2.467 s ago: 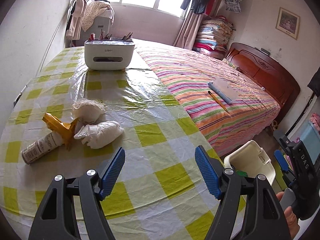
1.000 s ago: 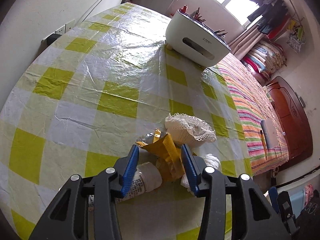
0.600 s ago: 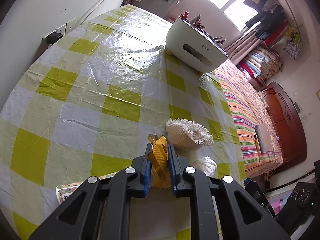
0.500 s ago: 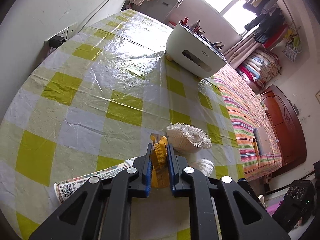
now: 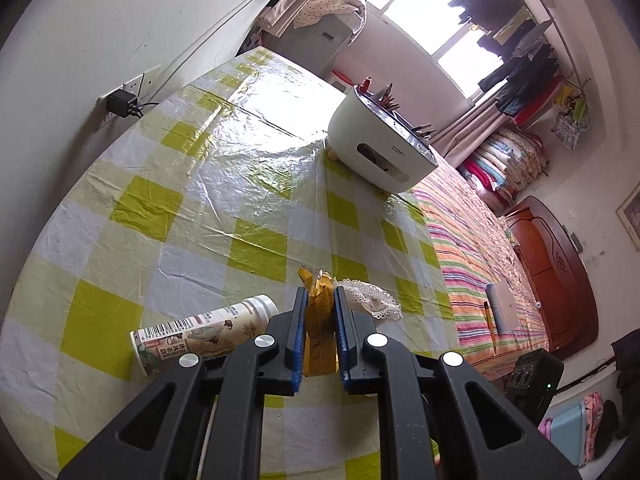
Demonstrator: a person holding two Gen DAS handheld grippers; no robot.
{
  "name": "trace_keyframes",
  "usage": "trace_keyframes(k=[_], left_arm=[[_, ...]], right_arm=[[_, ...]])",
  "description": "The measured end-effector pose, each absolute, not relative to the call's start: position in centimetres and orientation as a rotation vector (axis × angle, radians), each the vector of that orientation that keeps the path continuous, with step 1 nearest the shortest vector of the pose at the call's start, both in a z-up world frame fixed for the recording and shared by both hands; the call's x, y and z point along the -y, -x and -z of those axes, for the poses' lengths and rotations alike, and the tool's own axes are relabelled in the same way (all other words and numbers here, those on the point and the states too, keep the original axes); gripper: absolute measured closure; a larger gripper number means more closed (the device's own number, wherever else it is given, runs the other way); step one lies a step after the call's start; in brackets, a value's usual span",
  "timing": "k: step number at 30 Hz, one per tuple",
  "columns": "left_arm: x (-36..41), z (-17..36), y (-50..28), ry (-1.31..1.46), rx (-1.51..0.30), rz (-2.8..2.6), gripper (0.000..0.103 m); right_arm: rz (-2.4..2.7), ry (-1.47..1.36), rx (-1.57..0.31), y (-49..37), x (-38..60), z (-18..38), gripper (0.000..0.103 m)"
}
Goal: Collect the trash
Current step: 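Grasp the white crumpled glove with the right tool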
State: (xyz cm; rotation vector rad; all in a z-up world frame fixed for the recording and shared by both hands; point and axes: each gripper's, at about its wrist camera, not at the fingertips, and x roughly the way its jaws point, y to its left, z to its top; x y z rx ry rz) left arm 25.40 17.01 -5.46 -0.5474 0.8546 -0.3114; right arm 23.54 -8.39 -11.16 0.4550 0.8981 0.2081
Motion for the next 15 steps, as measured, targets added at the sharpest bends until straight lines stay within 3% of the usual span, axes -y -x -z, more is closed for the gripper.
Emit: trace_keyframes(k=[4, 9, 15], left_arm=[[-18.4, 6.0, -25.5, 0.581, -0.862, 0.291, 0.09], [-18.2, 5.5, -25.0, 0.574, -0.844, 0.304, 0.09], [-17.1, 5.1, -24.1, 0.538, -0.836, 0.328, 0.09]], right_arm=[[-0.224, -0.452, -0.93, -23.9, 7.8, 11.9, 0.046], [-0.25, -0.463, -0.93, -23.7, 7.6, 12.2, 0.069], [-0.226, -0.496, -0.866, -22.2, 9.2, 11.2, 0.074]])
